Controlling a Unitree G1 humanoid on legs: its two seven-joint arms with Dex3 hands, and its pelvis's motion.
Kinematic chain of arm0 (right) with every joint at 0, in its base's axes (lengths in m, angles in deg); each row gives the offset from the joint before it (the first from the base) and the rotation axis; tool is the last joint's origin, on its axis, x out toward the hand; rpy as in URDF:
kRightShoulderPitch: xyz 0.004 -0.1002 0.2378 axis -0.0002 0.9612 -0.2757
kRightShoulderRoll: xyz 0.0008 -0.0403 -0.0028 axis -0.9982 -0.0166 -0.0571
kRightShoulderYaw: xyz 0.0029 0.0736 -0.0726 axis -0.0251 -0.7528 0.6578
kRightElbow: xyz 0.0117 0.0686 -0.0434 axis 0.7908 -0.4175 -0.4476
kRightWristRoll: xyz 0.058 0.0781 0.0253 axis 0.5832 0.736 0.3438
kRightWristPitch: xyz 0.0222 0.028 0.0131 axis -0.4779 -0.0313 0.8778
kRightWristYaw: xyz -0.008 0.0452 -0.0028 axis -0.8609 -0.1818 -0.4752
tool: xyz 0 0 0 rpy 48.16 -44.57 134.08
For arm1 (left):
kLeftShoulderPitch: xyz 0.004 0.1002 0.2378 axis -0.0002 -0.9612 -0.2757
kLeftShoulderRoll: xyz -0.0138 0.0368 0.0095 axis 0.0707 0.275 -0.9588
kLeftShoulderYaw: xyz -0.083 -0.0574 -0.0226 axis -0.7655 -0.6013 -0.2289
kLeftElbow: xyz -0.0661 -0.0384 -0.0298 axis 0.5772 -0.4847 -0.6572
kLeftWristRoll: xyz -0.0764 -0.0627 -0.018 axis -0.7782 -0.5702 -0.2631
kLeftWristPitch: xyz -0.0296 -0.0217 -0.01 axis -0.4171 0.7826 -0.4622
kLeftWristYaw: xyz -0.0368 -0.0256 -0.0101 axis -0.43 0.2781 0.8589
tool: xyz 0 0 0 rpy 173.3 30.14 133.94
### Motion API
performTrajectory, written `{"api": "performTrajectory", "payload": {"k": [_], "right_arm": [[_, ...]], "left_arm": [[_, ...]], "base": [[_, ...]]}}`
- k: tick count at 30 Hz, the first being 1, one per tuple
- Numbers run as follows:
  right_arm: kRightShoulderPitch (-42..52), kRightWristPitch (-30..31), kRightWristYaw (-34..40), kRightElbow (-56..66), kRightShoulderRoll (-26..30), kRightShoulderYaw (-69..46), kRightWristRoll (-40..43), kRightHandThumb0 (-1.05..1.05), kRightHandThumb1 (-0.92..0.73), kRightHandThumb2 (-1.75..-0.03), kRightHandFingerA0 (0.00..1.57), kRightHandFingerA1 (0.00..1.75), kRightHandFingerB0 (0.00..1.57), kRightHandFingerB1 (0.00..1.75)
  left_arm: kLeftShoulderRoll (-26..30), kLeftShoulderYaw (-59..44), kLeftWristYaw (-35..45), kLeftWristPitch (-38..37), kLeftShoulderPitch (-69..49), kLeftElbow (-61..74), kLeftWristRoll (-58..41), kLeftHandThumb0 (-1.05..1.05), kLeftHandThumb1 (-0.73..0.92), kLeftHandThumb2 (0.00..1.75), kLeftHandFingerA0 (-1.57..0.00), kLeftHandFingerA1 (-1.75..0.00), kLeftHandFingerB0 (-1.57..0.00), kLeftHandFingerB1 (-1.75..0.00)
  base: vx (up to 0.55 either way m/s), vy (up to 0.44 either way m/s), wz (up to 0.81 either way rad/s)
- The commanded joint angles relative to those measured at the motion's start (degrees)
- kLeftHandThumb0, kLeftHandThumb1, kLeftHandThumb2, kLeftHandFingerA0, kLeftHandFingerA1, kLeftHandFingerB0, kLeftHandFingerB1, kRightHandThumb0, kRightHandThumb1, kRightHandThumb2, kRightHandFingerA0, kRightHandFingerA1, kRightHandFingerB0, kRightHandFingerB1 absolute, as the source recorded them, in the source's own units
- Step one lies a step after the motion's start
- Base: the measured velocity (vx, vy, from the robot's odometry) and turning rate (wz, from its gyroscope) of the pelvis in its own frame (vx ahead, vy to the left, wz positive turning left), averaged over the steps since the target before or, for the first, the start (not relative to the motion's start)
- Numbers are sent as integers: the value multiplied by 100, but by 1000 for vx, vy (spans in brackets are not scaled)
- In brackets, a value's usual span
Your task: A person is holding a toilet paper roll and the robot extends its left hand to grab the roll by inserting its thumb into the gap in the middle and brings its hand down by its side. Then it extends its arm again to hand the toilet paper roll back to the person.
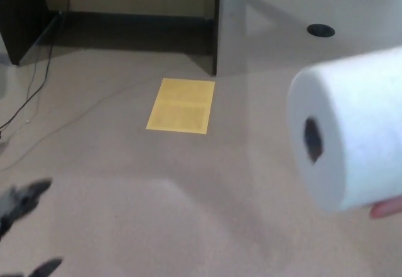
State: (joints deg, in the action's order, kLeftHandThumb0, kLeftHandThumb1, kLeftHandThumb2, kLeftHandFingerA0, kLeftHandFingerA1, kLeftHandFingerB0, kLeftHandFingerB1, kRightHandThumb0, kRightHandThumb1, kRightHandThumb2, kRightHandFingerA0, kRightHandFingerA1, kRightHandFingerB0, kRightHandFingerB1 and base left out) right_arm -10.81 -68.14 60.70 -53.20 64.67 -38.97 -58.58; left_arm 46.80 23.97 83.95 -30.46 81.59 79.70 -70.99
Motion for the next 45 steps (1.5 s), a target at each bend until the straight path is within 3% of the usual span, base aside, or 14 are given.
{"api": "performTrajectory", "payload": {"k": [1,4,5,7,12,17,18,30,34,37,39,42,43,45], "right_arm": [[-205,30,41,-42,92,-18,-30,-32,-64,-59,73,60,54,44],[-185,-13,106,-41,87,16,-70,-32,-66,-59,76,62,57,45],[-154,-39,100,-44,87,22,-72,-33,-66,-59,74,62,57,45],[-119,-91,131,-53,83,38,-85,-33,-66,-59,74,63,59,46],[-182,24,48,-66,59,-8,-13,-35,-66,-60,74,62,60,45],[-222,21,78,-74,57,41,-67,-34,-66,-60,76,62,61,45],[-226,16,84,-76,46,40,-66,-34,-66,-60,76,63,61,46],[-178,26,156,-107,-16,84,-105,-33,-66,-60,79,62,62,45],[-152,-10,145,-111,-53,78,-98,-35,-65,-60,77,64,62,46],[-156,29,146,-113,-64,76,-102,-34,-66,-60,76,60,62,45],[-187,67,137,-116,-63,80,-115,-34,-66,-60,77,61,61,45],[-210,65,145,-115,-65,75,-120,-35,-66,-60,76,58,61,45],[-207,48,145,-110,-64,72,-118,-34,-66,-60,76,61,62,46],[-206,21,137,-98,-63,64,-110,-34,-66,-60,76,61,62,45]], "left_arm": [[314,78,455,1089,769,1832,-516,-20,28,84,-11,-51,-8,-50],[129,407,471,1382,1207,2345,-340,-21,24,81,-8,-51,-7,-49],[57,533,462,1480,1284,2488,-231,-37,39,52,-22,-32,-18,-27],[-83,821,487,1664,1484,2718,-86,-24,20,78,-1,-48,0,-47],[-444,1444,454,2133,1891,3099,129,-49,33,60,-16,-37,-11,-31],[-760,1941,471,2195,2049,3120,307,-23,17,76,-1,-48,0,-47],[-801,2001,450,2073,2088,3059,392,-43,34,58,-17,-36,-12,-30],[-1208,2487,404,2325,2365,3065,899,-27,21,80,-1,-49,0,-48],[-1279,2505,299,2458,2412,3089,1173,-44,40,52,-19,-31,-15,-27],[-1371,2449,192,2357,2455,2986,1215,-23,23,81,-7,-51,-6,-50],[-1460,2409,159,2323,2508,2912,1192,-44,36,59,-23,-40,-13,-32],[-1514,2353,141,2287,2587,2818,1231,-21,27,82,-7,-51,-6,-50],[-1522,2342,143,2262,2593,2797,1248,-42,36,59,-21,-39,-14,-32],[-1532,2325,146,2195,2605,2754,1265,-20,27,83,-9,-51,-7,-50]], "base": [[0,0,0],[0,0,0],[0,0,0],[0,0,0],[0,0,0],[0,0,0],[0,0,0],[0,0,0],[0,0,0],[0,0,0],[0,0,0],[0,0,0],[0,0,0],[0,0,0]]}}
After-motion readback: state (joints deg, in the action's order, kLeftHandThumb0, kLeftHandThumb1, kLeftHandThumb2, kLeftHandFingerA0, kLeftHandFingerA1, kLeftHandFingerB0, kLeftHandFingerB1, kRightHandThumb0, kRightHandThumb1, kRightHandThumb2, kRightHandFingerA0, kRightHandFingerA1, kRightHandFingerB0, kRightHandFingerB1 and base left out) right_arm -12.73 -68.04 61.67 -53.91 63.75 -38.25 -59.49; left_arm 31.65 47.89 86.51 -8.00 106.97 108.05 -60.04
